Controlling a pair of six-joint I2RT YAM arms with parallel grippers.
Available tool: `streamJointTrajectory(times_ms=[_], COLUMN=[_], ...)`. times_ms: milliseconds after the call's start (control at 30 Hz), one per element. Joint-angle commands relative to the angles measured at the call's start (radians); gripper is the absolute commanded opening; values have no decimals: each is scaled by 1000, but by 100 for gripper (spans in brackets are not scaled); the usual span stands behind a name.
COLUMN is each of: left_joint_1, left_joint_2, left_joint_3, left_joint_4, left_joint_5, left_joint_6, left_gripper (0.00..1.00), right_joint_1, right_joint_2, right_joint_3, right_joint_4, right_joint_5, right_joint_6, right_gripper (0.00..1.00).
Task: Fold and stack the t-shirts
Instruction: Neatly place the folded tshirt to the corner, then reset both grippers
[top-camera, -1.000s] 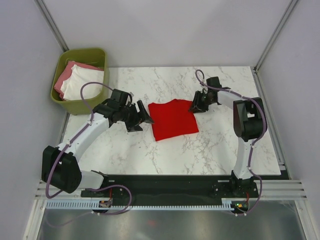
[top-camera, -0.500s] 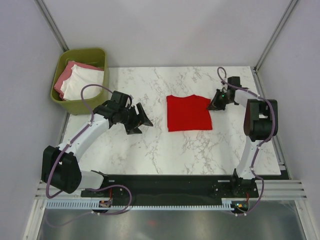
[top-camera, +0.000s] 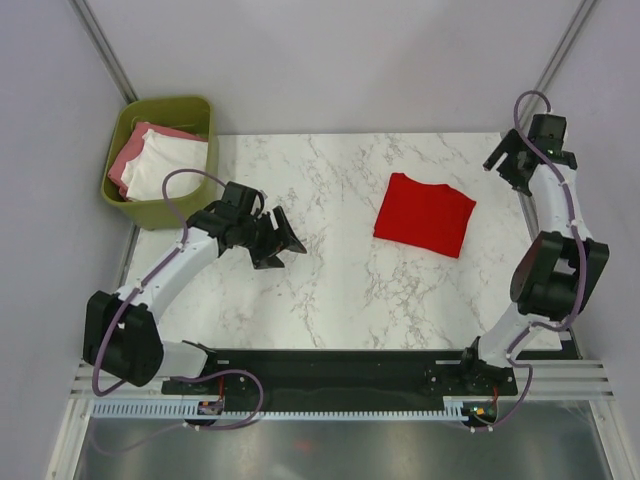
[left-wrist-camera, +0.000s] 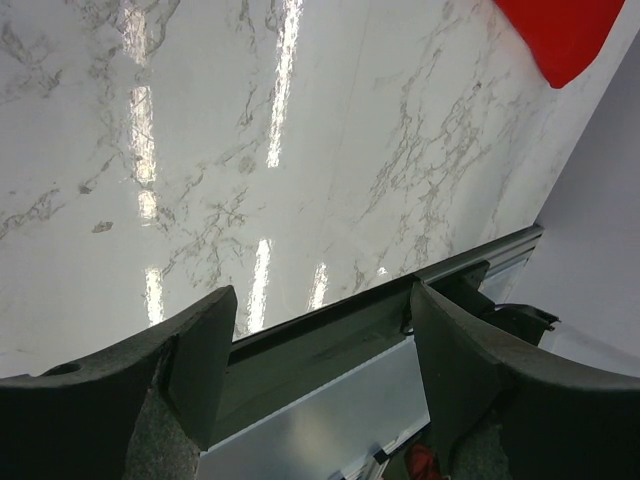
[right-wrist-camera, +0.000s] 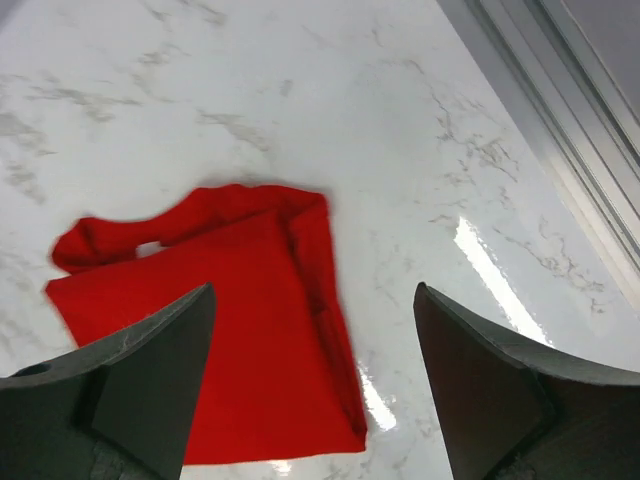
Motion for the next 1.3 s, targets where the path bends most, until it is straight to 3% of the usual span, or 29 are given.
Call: streamJointTrajectory(times_ms=[0,133,300,400,533,733,833,1033,1267], left_joint_1=[3,3,3,3,1,-9,-11,-11,-11], left_joint_2=[-65,-124,-206,-315,-473,-787,-866,-845,-793], left_joint_3=[7,-13,-37,-94,-232,-407,-441,-444,-429], left_joint_4=[-6,-4,-3,-3,4,63,80,83,85], left_joint_5=[25,-1,2,-46,-112,-164,-221,-203,-178], left_joint_6=[41,62,114,120,123,79,54,60,82], left_gripper=[78,85,93,100,100,99,98,97,96], right_joint_1=[72,289,564,718,885,893,893,893,893], right_joint_2=[-136,-238,-466,-630,-820,-1064,-1213,-1388,-1390], right_joint_3=[21,-74,-360,-538,-710,-860,-948,-1019,-1008], right_joint_4=[-5,-3,70,110,106,83,83,-6,-54], right_joint_5=[-10,-34,5,37,80,117,184,230,261], right_joint_6=[17,20,65,120,164,270,359,410,421], right_gripper=[88,93,98,98,98,98,98,98,98])
